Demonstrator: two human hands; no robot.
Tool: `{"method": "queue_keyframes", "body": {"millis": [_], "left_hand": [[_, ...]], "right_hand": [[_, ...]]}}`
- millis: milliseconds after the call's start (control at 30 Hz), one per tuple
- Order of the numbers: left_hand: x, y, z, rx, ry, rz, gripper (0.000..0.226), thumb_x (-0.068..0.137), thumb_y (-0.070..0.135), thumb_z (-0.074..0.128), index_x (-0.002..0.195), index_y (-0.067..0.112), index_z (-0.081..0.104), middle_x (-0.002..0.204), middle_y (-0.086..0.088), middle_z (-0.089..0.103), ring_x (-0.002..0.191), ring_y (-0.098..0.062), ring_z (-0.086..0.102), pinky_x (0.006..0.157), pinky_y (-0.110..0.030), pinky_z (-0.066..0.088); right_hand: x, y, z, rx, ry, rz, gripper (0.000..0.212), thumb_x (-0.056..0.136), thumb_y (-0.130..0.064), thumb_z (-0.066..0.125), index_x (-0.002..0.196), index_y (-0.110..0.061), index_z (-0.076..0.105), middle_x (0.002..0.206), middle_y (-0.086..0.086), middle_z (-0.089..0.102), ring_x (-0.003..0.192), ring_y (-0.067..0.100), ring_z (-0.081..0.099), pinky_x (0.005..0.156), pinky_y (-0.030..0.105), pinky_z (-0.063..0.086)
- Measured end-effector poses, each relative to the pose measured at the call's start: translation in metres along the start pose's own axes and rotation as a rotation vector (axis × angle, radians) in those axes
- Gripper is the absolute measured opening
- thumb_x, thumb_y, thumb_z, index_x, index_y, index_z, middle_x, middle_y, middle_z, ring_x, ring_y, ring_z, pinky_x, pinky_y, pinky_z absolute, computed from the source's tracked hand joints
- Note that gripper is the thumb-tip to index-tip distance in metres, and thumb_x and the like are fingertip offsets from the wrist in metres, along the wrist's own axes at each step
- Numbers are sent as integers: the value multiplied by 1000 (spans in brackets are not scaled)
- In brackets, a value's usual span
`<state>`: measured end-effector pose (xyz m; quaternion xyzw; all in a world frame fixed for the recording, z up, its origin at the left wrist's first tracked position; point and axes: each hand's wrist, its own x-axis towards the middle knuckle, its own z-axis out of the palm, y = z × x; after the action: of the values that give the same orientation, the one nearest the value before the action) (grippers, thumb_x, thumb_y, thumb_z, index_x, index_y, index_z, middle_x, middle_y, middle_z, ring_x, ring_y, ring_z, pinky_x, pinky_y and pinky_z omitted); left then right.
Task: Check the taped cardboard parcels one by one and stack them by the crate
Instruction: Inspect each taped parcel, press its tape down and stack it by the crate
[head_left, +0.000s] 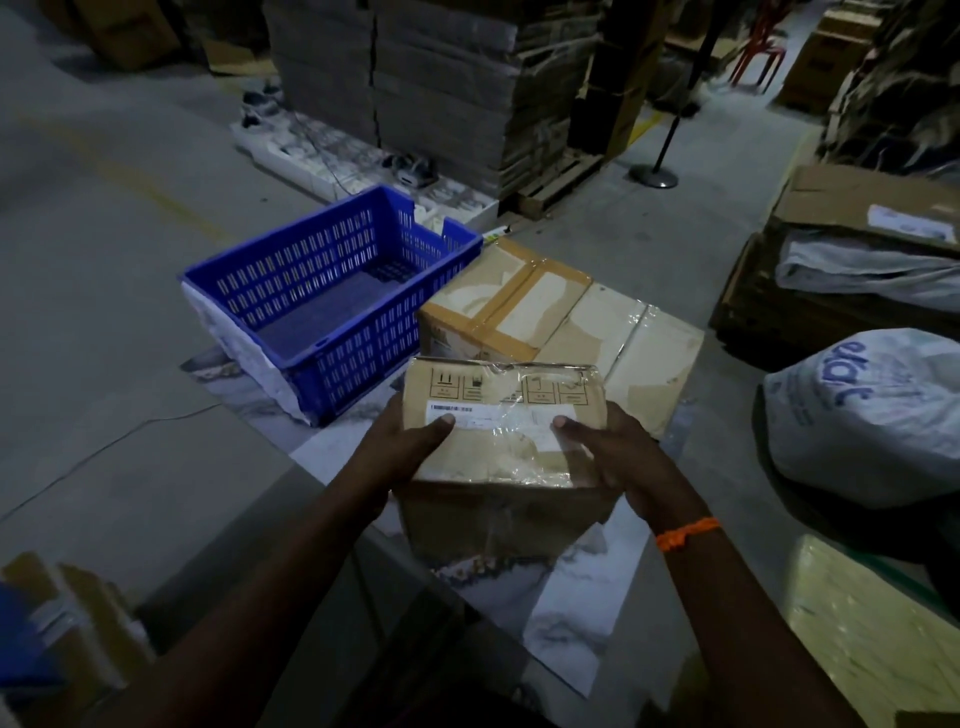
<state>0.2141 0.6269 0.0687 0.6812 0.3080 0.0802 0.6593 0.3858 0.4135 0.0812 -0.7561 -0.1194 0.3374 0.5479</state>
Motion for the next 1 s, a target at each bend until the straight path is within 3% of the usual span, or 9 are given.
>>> {"method": "queue_keyframes", "body": {"millis": [133,267,400,500,600,700,767,900,1000], "left_hand": [[-15,-23,-25,3,70,127,57,89,44,73,140,35,49,126,12,66,110,-4,66,91,-38,56],[-33,-47,-45,-102,141,108,82,75,42,82,146,37,40,135,9,61,119,-11,62,91,-42,57],[-54,-68,-43,-319,182,37,59,81,52,70,135,37,50,140,12,57,127,-12,58,92,-42,57],[-63,-90,-36,-361,178,-66,63,87,68,55,136,29,53,142,6,56,130,-15,55,99,-51,52],[-64,-109,-23,-311,72,-171,73,79,75,65,136,30,54,136,2,63,127,-21,60,98,-55,53],[-62,-125,-5,-277,47,-217,71,79,49,82,136,23,49,131,-4,63,120,-26,63,96,-52,57],[-61,-136,-1,-210,33,-195,75,78,42,85,139,23,46,133,-3,60,120,-23,62,98,-51,55],[-66,-150,-3,-88,3,-163,89,65,49,84,141,21,46,138,-3,58,125,-23,58,99,-53,54],[-65,-153,-2,-67,-12,-139,87,65,50,84,139,21,48,138,-3,59,125,-23,59,97,-54,55]], "right_hand": [[-8,18,16,69,-26,-103,57,89,-17,79,140,-20,56,123,-2,74,113,15,70,94,35,59],[-13,31,36,119,-4,-163,74,79,-11,86,144,-20,51,125,2,73,113,17,71,88,37,61],[-30,49,31,129,6,-161,83,77,-8,86,148,-21,46,132,4,69,120,19,68,93,41,59],[-50,76,16,73,-4,-157,76,79,6,80,144,-16,46,129,2,70,119,17,68,88,33,60],[-57,108,1,-33,18,-125,73,75,12,81,132,-23,51,126,1,68,118,12,66,91,31,59],[-59,138,-7,-84,56,-68,72,81,19,72,134,-25,52,129,-5,66,122,9,63,100,31,55],[-61,159,-11,-38,72,7,62,86,18,66,135,-19,54,122,-6,72,118,13,67,96,31,57],[-71,191,-10,116,71,203,40,95,7,57,122,-21,66,114,0,76,117,26,67,85,31,58],[-78,191,-6,220,149,277,31,103,-4,49,115,-22,70,111,5,76,109,24,70,82,31,58]]}}
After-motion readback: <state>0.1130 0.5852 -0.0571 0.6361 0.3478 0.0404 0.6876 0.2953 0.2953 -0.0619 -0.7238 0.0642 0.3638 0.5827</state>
